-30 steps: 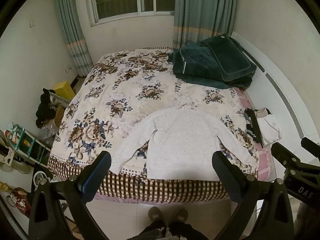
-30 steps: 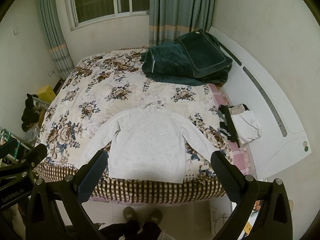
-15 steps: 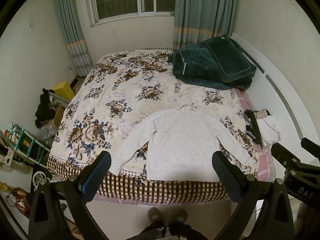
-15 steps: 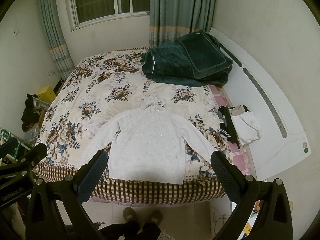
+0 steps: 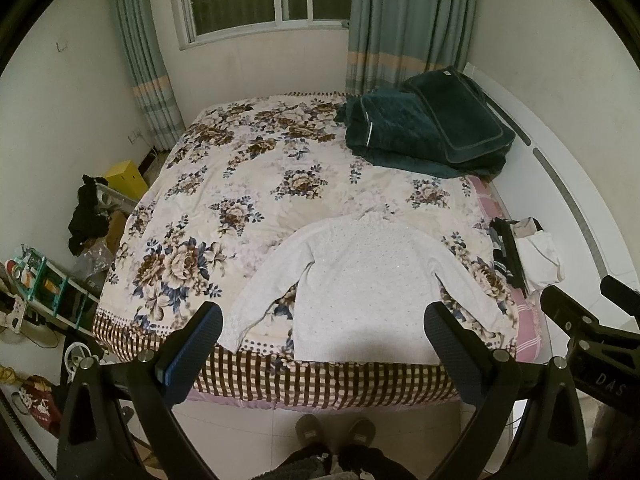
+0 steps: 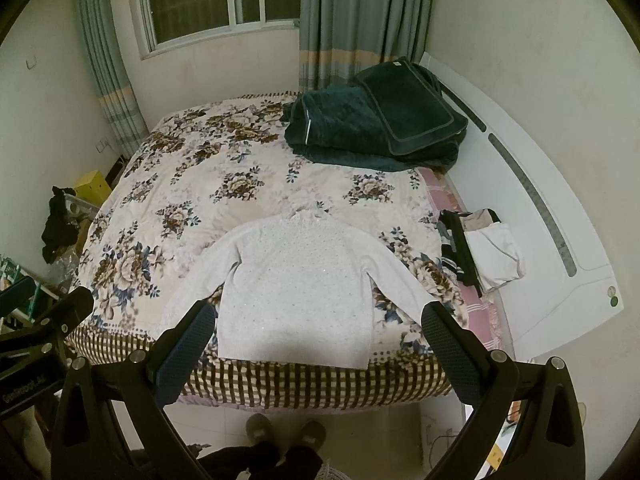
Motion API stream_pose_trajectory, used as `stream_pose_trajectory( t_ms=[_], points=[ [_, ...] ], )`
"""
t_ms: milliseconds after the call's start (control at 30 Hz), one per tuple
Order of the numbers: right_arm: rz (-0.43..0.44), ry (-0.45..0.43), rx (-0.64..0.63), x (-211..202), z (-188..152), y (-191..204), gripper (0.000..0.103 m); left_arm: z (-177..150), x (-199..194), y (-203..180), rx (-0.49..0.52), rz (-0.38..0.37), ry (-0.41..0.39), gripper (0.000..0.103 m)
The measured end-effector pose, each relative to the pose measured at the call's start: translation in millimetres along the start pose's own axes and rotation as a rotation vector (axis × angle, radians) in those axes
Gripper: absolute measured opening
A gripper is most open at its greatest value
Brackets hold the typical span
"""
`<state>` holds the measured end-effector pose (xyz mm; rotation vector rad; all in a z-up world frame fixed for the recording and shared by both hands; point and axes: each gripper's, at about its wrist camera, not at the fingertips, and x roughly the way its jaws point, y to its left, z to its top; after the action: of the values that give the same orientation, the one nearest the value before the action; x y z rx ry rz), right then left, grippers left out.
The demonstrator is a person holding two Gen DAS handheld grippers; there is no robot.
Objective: Fold small clothes
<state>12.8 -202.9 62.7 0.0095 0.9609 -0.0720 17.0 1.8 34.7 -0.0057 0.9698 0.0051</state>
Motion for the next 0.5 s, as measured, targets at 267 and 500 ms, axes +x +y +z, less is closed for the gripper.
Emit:
stream_pose_trajectory(
  t_ms=[267,500],
  points=[
    [-0.005,0.068,0.122,49,6,-6,0.103,12,64,9,0.021,0.053,-0.037,0.103],
    [-0.108,0.220,0.433,189,-41,-109,0.103,6,189,3,0.069,0.106,0.000,0.103]
  ],
)
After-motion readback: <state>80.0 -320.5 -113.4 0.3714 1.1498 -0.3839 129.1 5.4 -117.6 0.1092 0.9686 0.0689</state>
